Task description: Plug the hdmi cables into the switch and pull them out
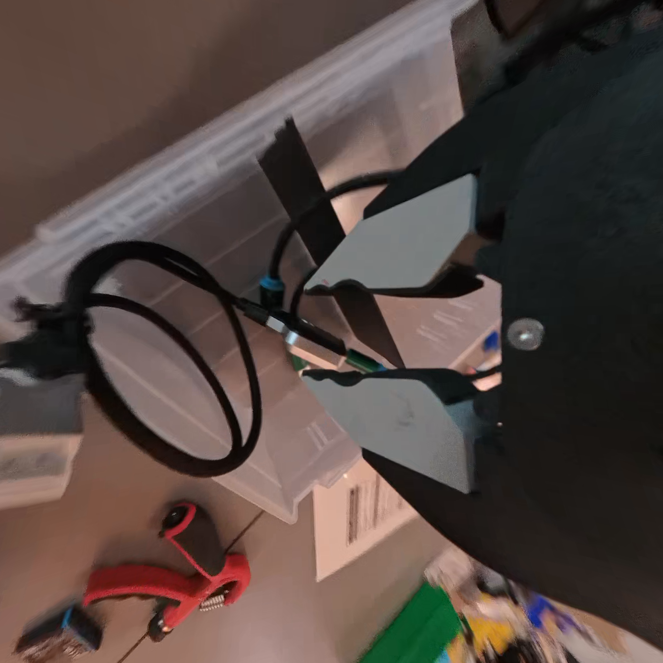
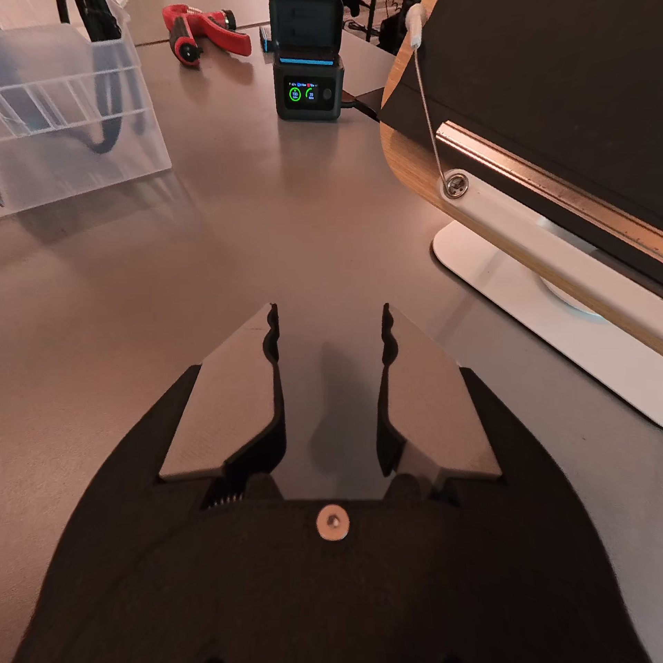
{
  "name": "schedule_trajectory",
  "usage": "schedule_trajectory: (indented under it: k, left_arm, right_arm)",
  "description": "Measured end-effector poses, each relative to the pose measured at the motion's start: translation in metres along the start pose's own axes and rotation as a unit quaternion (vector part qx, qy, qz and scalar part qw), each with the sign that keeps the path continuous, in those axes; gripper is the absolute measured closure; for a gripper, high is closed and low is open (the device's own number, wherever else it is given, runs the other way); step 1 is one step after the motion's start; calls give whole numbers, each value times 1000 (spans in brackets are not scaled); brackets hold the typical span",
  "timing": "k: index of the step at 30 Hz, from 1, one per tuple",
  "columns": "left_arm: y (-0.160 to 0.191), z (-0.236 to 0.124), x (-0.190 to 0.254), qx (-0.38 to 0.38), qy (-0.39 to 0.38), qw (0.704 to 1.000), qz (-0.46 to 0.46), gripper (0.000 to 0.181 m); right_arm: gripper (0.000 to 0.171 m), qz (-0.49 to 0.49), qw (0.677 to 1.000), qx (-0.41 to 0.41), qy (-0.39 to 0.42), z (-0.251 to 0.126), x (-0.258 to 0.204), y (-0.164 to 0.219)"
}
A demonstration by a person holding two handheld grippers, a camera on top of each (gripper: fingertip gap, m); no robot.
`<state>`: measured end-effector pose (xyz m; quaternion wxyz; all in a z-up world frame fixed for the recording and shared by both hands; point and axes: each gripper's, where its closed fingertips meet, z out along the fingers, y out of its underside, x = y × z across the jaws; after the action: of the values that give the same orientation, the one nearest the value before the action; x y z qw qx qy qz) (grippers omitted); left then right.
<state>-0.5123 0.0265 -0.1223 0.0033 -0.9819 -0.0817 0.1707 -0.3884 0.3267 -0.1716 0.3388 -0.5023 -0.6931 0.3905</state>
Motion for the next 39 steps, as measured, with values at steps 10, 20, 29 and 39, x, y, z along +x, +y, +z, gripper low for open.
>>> schedule_trajectory:
  k: [10,20,29,39]
  left_arm:
    - [33,41,-13,-168,-48,978,113,158]
    - [21,-135,-83,35,-399,912,86,163]
    - [-36,-287,-46,435,-304,843,-81,162]
    - [-144,-276,135,682,155,710,-87,163]
  right_arm:
    - [117,2,1000,-6,-15,1,-5,2]
    - [122,13,999,-12,-37,5,-11,5]
    - [113,-13,997,5,-80,3,-31,-1]
    - [105,-15,966,153,-206,-49,-69,-57]
